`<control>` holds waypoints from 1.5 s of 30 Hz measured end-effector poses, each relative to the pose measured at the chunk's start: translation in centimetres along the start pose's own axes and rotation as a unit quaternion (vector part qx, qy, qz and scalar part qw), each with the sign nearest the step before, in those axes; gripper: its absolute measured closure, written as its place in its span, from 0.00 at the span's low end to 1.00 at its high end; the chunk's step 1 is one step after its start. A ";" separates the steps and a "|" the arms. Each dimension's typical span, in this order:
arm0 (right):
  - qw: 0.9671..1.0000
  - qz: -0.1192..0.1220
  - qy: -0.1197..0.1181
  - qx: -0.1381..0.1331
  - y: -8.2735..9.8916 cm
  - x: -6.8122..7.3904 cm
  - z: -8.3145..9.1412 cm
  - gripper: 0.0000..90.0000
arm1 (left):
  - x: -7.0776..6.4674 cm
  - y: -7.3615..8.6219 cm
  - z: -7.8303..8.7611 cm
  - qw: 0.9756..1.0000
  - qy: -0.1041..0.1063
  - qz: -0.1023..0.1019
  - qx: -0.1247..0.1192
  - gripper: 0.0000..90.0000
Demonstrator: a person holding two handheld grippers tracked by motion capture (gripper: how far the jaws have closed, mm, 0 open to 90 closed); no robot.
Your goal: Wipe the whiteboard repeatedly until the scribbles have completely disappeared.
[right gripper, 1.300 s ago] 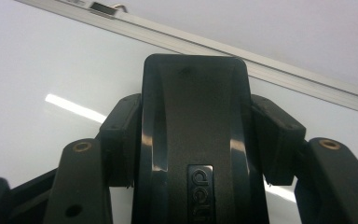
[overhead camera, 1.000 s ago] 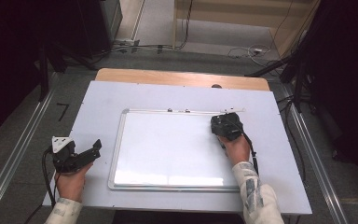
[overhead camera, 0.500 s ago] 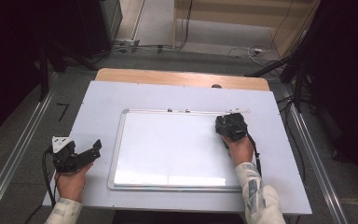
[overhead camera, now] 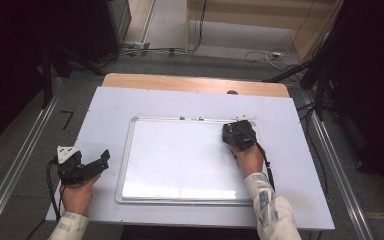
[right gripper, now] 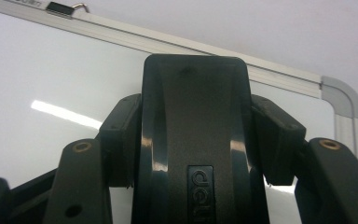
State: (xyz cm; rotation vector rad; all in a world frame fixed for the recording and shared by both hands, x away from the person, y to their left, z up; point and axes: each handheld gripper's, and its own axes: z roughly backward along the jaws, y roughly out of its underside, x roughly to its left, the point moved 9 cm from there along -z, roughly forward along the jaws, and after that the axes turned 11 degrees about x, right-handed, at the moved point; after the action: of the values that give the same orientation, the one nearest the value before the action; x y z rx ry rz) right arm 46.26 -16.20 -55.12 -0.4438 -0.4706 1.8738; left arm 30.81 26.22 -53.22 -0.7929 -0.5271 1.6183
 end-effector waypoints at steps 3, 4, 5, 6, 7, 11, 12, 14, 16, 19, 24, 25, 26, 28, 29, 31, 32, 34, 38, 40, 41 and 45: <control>1.000 0.007 -0.004 0.000 -0.2 0.8 -0.1 0.44 | 0.0 0.0 0.0 1.000 0.001 0.000 0.000 0.07; 1.000 0.009 -0.004 -0.001 -0.3 0.9 -0.1 0.44 | 0.0 0.0 0.0 1.000 0.001 -0.001 0.000 0.07; 1.000 0.012 -0.007 -0.001 -0.4 1.3 -0.1 0.44 | 0.0 0.0 0.0 1.000 0.001 -0.001 0.000 0.07; 1.000 0.015 -0.009 -0.001 -0.4 1.6 -0.1 0.44 | 0.0 0.0 0.0 1.000 0.001 0.000 0.000 0.07; 1.000 0.016 -0.009 -0.002 -0.4 1.8 -0.1 0.44 | 0.0 0.0 0.0 1.000 0.001 0.000 0.000 0.07; 1.000 0.023 -0.016 -0.005 -0.5 2.7 -0.1 0.44 | 0.0 -0.1 -0.1 1.000 0.001 0.001 -0.001 0.07; 0.999 0.029 -0.017 -0.005 -0.4 3.1 0.0 0.44 | 0.0 -0.1 -0.1 1.000 0.001 0.001 -0.002 0.07; 0.999 0.038 -0.012 -0.008 -0.4 3.6 0.1 0.44 | 0.0 -0.1 -0.1 1.000 0.002 0.002 -0.002 0.07; 0.999 0.042 -0.010 -0.013 -0.4 4.0 0.2 0.44 | 0.0 -0.1 -0.1 1.000 0.001 0.001 -0.002 0.07; 0.998 0.051 -0.005 -0.027 -0.6 4.6 0.7 0.44 | 0.0 -0.1 0.0 1.000 0.001 0.002 -0.003 0.07; 0.997 0.050 -0.022 -0.046 -1.5 5.2 2.5 0.43 | 0.0 -0.2 0.0 1.000 0.002 0.002 -0.003 0.07; 0.997 0.049 -0.024 -0.048 -1.6 5.2 2.8 0.43 | 0.0 -0.1 0.0 1.000 0.002 0.001 -0.002 0.07; 0.997 0.046 -0.029 -0.051 -1.7 5.3 3.1 0.43 | 0.0 -0.1 0.0 1.000 0.002 0.001 -0.002 0.07; 0.997 0.047 -0.035 -0.053 -1.7 5.4 3.6 0.43 | -0.1 -0.1 0.0 1.000 0.002 0.001 -0.002 0.07; 0.997 0.046 -0.036 -0.054 -1.7 5.5 3.8 0.43 | 0.0 -0.1 0.0 1.000 0.002 0.001 -0.003 0.07; 0.997 0.045 -0.039 -0.053 -1.6 5.5 4.1 0.43 | 0.0 -0.1 0.0 1.000 0.001 0.002 -0.002 0.07; 0.997 0.049 -0.041 -0.054 -1.6 5.5 4.2 0.43 | 0.1 -0.1 0.1 1.000 0.000 0.004 -0.002 0.07; 0.996 0.050 -0.043 -0.056 -1.6 5.6 4.5 0.43 | 0.1 -0.1 0.1 1.000 0.000 0.006 -0.003 0.07; 0.996 0.049 -0.043 -0.057 -1.5 5.3 4.8 0.43 | 0.1 -0.1 -0.1 1.000 0.000 0.003 -0.001 0.07; 0.996 0.047 -0.043 -0.055 -1.4 5.1 4.9 0.43 | 0.0 -0.1 -0.1 1.000 0.000 0.003 0.000 0.07; 0.996 0.047 -0.043 -0.055 -1.4 5.0 4.9 0.43 | 0.0 -0.1 -0.1 1.000 0.000 0.003 0.000 0.07; 0.997 0.039 -0.044 -0.055 -1.1 4.6 4.9 0.43 | 0.2 -0.1 0.1 1.000 -0.001 0.005 -0.002 0.07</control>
State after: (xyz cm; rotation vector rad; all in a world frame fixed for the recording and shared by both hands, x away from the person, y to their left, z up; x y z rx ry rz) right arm 43.10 -12.00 -50.75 -0.4601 -0.6248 1.9557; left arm 30.80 26.41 -53.16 -0.7986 -0.5288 1.6285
